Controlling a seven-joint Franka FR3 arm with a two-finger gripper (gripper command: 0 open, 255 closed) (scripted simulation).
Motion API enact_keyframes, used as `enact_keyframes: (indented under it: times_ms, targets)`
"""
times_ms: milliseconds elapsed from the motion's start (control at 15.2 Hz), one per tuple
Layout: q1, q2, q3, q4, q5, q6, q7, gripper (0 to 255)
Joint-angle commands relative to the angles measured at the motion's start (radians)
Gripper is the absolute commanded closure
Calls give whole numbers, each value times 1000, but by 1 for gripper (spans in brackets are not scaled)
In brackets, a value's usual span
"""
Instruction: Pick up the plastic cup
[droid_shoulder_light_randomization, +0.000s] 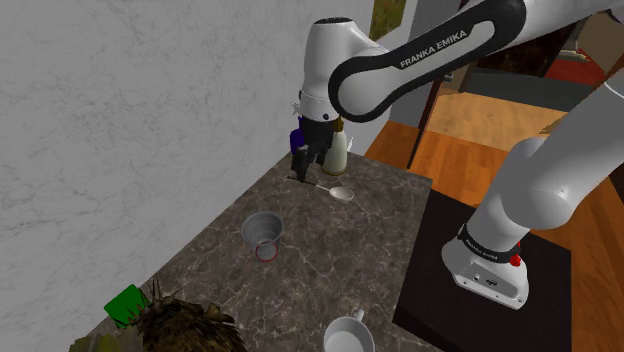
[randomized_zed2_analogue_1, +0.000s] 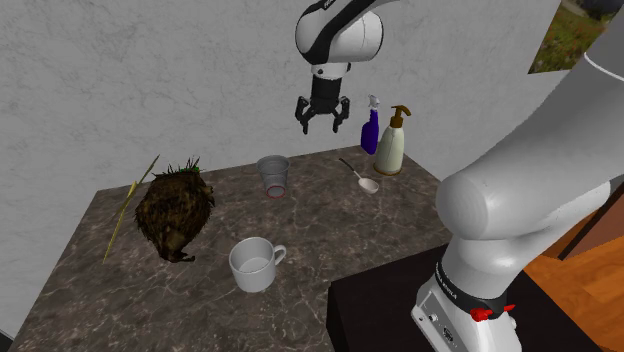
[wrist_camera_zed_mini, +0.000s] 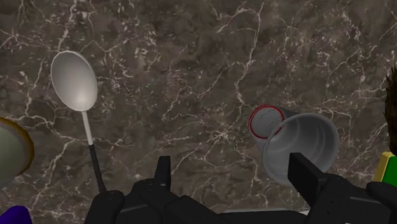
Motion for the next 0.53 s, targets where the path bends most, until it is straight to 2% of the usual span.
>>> enact_keyframes:
  times_ms: [0, 462]
  targets:
    - [5, 88, 32, 32, -24, 53, 47, 0]
    - [43, 362, 83, 161, -157, 168, 211, 0]
